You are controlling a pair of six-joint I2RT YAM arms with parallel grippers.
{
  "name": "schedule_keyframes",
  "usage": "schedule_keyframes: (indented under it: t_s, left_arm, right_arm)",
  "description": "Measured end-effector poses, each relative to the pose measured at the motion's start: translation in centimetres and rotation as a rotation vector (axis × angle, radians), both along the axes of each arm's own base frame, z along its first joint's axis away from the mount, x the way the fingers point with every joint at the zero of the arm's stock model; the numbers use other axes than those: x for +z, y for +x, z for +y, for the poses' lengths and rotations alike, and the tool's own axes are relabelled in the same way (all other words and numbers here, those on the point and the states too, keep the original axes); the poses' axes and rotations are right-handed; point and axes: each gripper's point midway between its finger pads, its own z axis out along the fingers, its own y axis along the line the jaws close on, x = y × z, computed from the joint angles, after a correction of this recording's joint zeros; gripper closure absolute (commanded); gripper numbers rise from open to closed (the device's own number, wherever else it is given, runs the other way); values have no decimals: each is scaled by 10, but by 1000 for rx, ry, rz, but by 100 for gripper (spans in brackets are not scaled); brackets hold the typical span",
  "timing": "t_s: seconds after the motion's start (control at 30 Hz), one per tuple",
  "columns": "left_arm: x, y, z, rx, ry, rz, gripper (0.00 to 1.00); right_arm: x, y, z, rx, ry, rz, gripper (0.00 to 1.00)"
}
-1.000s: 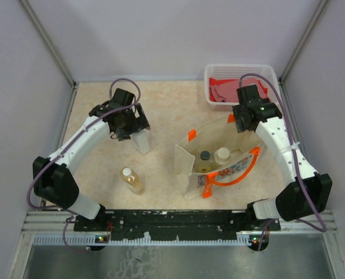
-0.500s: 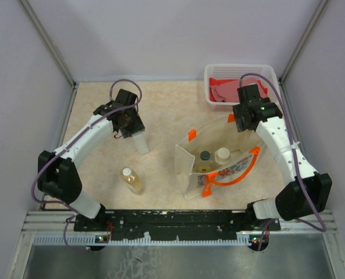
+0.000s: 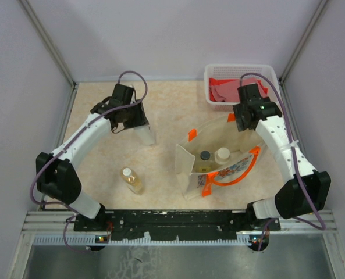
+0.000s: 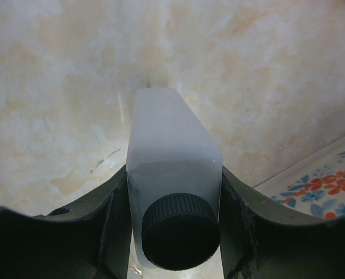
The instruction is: Place the personal care products into the canvas bag
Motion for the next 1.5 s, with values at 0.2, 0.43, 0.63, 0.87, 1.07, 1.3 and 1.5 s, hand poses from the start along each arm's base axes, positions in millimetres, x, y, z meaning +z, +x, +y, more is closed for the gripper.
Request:
schedule_keyframes:
  t_s: [0.2, 0.43, 0.63, 0.87, 1.07, 1.3, 1.5]
  left_arm:
    - [133, 34, -37, -217, -139, -400, 100]
    - [253, -6, -95, -619, -421, -735, 100]
    - [269, -76, -142, -998, -583, -756, 100]
    - [243, -120, -181, -1277, -622, -670, 100]
    - [214, -117, -210, -1351, -463, -628, 100]
    - [153, -123, -229, -1380, -263, -503, 100]
    - [129, -116, -235, -1355, -85, -509, 100]
  right_arm:
    - [1, 1, 0, 0, 0, -1, 20]
    - [1, 1, 0, -1, 1, -2, 20]
    - [1, 1, 0, -3, 1, 0, 20]
    - [1, 0, 0, -13, 3, -1, 20]
    - [0, -1, -1, -28, 6, -3, 20]
    - [1, -3, -4, -44, -5, -1, 20]
    - [1, -4, -4, -49, -6, -2, 20]
